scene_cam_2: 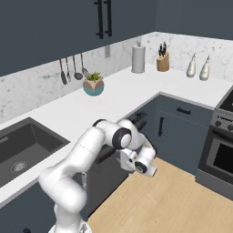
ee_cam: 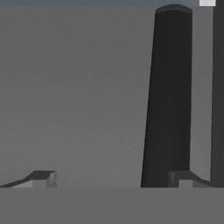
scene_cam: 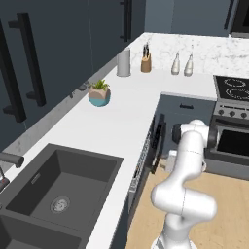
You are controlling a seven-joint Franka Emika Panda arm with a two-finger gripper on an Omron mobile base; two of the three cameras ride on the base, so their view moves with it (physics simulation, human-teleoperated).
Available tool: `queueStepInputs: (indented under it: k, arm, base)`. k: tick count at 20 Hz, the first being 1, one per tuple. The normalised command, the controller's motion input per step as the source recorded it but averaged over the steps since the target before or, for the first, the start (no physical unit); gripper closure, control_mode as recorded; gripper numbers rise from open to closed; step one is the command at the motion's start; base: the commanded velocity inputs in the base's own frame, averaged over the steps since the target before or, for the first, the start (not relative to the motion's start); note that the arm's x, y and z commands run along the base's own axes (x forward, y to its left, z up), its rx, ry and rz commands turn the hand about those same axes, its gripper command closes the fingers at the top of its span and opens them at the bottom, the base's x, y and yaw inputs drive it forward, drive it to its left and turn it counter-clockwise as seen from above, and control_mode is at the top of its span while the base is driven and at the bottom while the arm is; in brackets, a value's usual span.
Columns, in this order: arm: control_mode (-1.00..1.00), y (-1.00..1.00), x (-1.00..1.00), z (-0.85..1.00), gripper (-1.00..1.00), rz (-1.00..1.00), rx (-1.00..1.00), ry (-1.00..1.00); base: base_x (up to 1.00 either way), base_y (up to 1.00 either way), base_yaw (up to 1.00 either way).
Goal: Pick up the cup and bowl from the counter, place them in the dishwasher, and close the dishwasher door.
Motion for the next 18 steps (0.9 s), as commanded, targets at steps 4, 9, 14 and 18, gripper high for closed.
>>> queueStepInputs:
  k: [4, 9, 14, 18]
  arm:
    - [-1.0, 1.0, 0.64, 0.0, -1.0, 0.0, -0.17, 0.07]
    - [-1.0, 1.0, 0.56, 0.0, -1.0, 0.0, -0.15, 0.1]
    - [-1.0, 1.0, 0.49, -0.01, -1.0, 0.0, -0.13, 0.13]
    - [-1.0, 1.0, 0.42, -0.04, -1.0, 0.0, -0.1, 0.16]
  base:
    - [0.0, 0.0, 0.0]
    - [0.0, 0.0, 0.0]
    - [0.0, 0.0, 0.0]
    - [0.0, 0.0, 0.0]
